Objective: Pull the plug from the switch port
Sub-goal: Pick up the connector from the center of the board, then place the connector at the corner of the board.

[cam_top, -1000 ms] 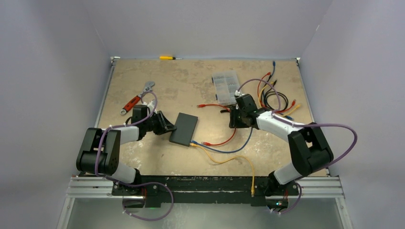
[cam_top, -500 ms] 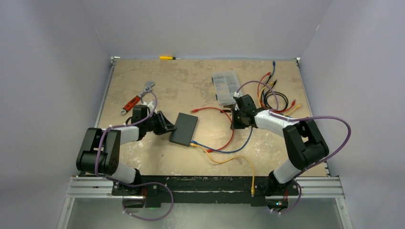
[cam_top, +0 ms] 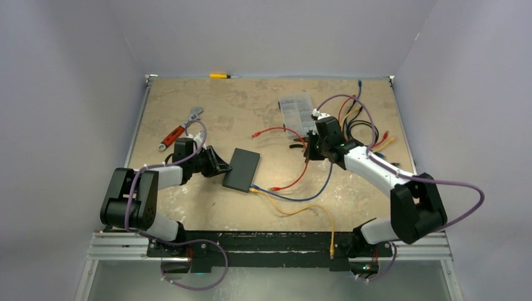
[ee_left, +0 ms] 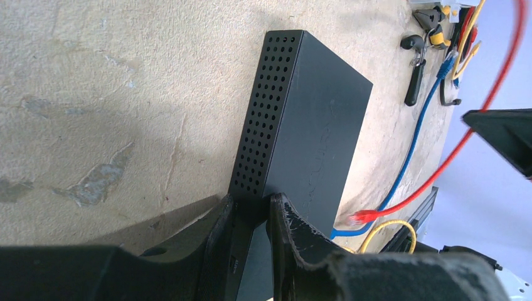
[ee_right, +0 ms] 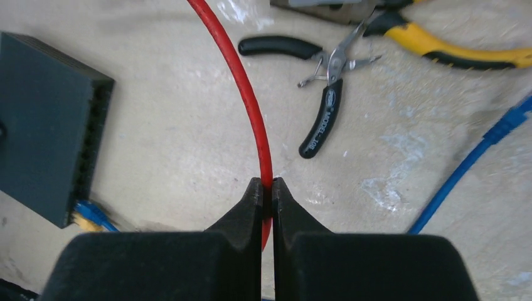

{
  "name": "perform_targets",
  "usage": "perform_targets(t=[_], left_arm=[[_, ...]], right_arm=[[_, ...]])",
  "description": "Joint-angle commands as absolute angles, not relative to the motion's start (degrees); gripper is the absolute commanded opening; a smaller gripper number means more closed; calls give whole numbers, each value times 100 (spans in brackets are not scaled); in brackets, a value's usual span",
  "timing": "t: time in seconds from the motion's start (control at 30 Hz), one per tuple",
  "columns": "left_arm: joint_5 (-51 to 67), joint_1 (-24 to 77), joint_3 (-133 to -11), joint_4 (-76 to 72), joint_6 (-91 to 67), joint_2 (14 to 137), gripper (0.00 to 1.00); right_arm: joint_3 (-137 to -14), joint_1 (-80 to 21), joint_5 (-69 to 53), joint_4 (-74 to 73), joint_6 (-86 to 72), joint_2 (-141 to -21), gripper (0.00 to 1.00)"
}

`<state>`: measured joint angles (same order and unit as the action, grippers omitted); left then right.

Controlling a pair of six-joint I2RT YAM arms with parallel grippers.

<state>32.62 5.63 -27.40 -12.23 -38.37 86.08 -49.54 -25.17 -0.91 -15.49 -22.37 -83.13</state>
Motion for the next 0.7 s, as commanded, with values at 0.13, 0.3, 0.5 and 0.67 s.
perform_targets(t=[0.13, 0.3, 0.5, 0.67], left_arm=[[2478, 608, -2489, -523, -3565, 8965, 10], [2488, 610, -2498, -505, -3560, 8950, 10], [2493, 609, -2505, -497, -3554, 8947, 10], [2496, 608, -2528, -475, -3536, 8948, 10]], right_arm=[[-5423, -2498, 517, -1561, -2236, -7536, 0], [-5522, -2381, 390, -1552, -2259, -7477, 0], [-5465, -1813, -473, -1360, -2235, -7471, 0], [-5391, -1287, -988, -1266, -2198, -7463, 0]])
